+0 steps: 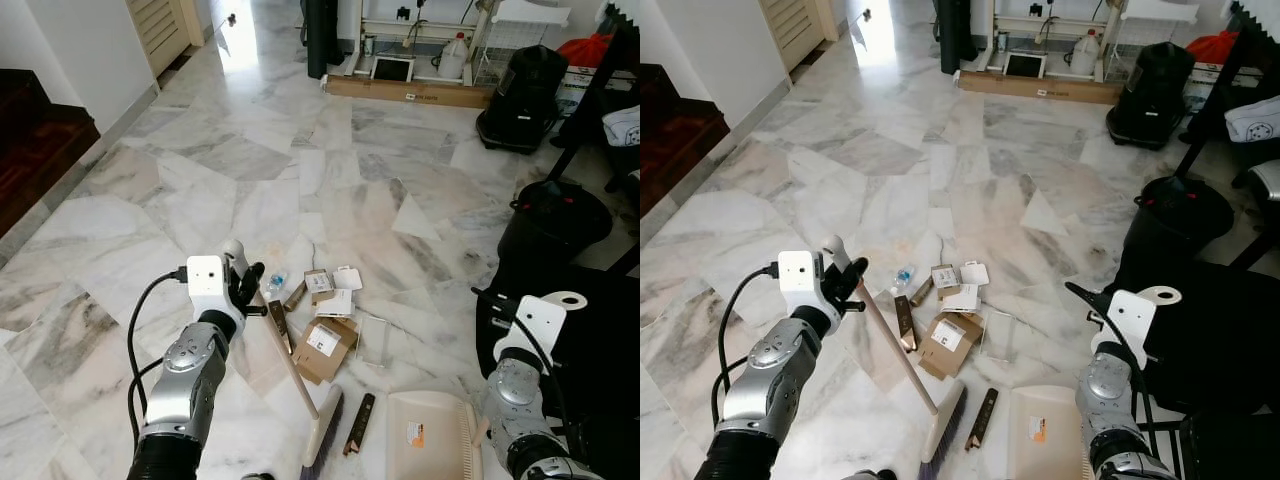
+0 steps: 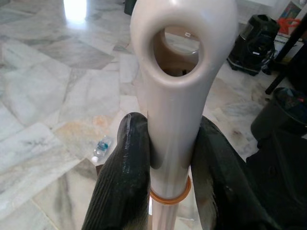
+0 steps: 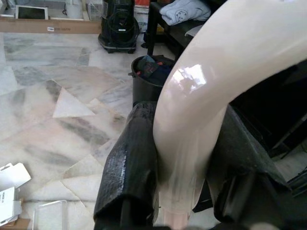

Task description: Sweep floor

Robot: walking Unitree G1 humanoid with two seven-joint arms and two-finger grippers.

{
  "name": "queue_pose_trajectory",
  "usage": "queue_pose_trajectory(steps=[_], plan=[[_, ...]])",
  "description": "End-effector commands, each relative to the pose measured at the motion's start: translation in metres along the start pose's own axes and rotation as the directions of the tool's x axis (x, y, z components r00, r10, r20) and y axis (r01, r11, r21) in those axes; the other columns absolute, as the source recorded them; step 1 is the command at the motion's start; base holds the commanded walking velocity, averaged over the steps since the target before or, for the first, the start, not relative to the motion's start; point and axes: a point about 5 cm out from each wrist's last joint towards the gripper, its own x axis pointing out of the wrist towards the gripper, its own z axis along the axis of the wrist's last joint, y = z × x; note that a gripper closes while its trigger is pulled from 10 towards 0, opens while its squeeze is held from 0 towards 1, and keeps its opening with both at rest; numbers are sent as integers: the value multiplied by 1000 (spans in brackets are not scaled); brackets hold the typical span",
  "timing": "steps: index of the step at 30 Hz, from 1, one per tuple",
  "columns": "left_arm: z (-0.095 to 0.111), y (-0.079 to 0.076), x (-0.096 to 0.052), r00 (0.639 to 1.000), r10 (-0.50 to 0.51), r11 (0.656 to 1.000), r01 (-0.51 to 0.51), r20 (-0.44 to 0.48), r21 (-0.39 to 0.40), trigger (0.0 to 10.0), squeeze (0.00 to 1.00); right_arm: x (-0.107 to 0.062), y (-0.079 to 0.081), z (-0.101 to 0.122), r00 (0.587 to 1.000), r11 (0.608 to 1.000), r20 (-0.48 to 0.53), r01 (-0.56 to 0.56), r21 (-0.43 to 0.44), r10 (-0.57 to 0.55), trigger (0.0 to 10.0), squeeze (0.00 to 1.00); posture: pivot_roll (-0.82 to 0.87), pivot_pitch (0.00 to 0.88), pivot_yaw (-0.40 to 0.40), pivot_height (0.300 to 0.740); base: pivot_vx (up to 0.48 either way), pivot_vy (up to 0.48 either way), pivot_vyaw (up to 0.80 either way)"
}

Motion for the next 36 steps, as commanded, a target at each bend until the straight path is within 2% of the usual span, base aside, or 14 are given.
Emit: queue_pose_trajectory(steps=[1, 3, 17, 20, 21, 22, 24, 28, 36], plan=[[-7, 4, -1, 1000, 16, 1000, -16, -17, -27, 10000, 0, -9, 1, -15, 998, 999, -65, -19, -28, 18, 10000, 0, 99, 172, 28, 740, 0, 0, 0], [-16, 4, -3, 999, 10, 999, -12, -44, -44, 10000, 0, -9, 1, -15, 998, 1000, -66, -19, -18, 17, 10000, 0, 99, 169, 28, 740, 0, 0, 0], [-20, 6, -1, 998, -3, 995, -3, -59, -97, 10000, 0, -11, 5, -16, 996, 999, -75, -41, 12, 42, 10000, 0, 87, 180, 30, 740, 0, 0, 0], [-21, 6, 0, 997, -33, 979, 17, -73, -203, 10000, 0, -13, 9, -16, 995, 998, -82, -56, 32, 58, 10000, 0, 90, 183, 29, 740, 0, 0, 0], [-21, 6, 0, 997, -33, 979, 17, -73, -203, 10000, 0, -13, 9, -16, 995, 998, -82, -56, 32, 58, 10000, 0, 90, 183, 29, 740, 0, 0, 0], [-21, 6, 1, 997, -38, 969, 19, -71, -245, 10000, 0, -13, 11, -16, 994, 997, -85, -60, 39, 63, 10000, 0, 91, 185, 31, 740, 0, 0, 0], [-20, 6, 1, 997, -40, 963, 21, -67, -269, 10000, 0, -13, 12, -15, 994, 997, -86, -63, 44, 67, 10000, 0, 91, 185, 31, 740, 0, 0, 0], [-14, 8, 5, 998, -53, 920, 33, -41, -391, 10000, 0, -14, 18, -15, 992, 995, -97, -79, 62, 85, 10000, 0, 97, 183, 29, 740, 0, 0, 0], [0, 15, 8, 999, -45, 886, 45, 11, -462, 10000, 0, -15, 23, -15, 987, 991, -127, -86, 106, 99, 10000, 0, 99, 169, 26, 740, 0, 0, 0]])
